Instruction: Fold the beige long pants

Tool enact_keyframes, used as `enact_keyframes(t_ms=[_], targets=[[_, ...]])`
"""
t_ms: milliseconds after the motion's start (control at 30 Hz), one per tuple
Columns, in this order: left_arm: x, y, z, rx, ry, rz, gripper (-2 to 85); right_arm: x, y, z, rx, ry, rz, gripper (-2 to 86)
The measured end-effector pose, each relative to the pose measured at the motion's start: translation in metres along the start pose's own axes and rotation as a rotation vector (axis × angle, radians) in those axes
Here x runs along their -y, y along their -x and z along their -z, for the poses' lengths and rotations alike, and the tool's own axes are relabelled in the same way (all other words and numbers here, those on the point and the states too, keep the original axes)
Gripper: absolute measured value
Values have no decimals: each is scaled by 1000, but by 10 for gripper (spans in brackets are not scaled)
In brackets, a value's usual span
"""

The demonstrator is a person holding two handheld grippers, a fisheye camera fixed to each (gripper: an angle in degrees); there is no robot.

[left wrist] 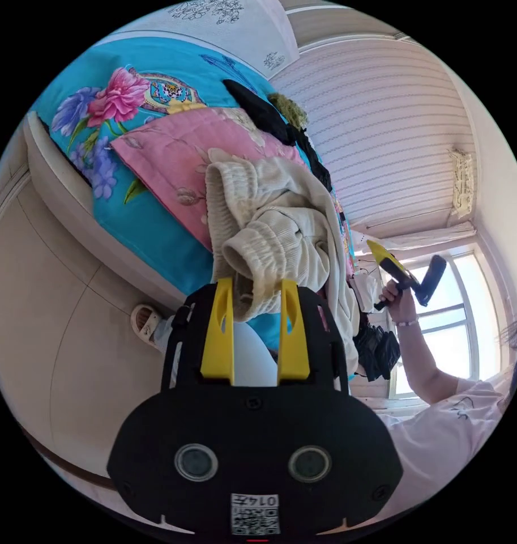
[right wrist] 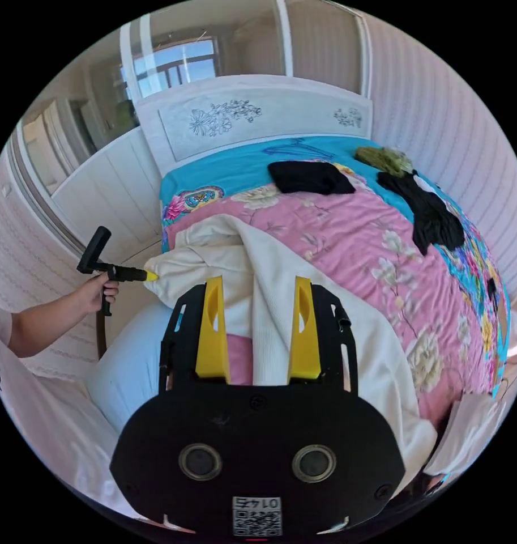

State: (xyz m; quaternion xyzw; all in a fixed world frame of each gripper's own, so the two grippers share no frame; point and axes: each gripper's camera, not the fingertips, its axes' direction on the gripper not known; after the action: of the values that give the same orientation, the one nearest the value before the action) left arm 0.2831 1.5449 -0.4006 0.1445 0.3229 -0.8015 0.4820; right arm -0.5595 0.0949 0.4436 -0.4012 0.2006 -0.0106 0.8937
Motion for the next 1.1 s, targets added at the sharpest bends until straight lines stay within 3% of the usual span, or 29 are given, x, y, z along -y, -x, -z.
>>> enact_keyframes(t_ms=[133, 300, 600, 767, 1033, 1100], targets=[[-2, -8, 7, -14, -20, -63, 58, 87, 23, -60, -82, 126, 128, 163], [-13, -30, 26, -38, -25, -170, 22, 133, 1, -116, -91, 437, 138, 65], [-5, -127, 110, -11, -185, -622, -1, 177, -38, 37, -30, 163, 203, 20], [10, -172, 172, 92, -288, -863, -1, 226, -67, 123, 201, 135, 219, 16], [24, -154, 230, 208, -368, -991, 13, 306, -65, 135, 430, 116, 386, 5], [34, -126, 224, 308, -335, -921, 22, 325, -74, 118, 494, 132, 381, 2]])
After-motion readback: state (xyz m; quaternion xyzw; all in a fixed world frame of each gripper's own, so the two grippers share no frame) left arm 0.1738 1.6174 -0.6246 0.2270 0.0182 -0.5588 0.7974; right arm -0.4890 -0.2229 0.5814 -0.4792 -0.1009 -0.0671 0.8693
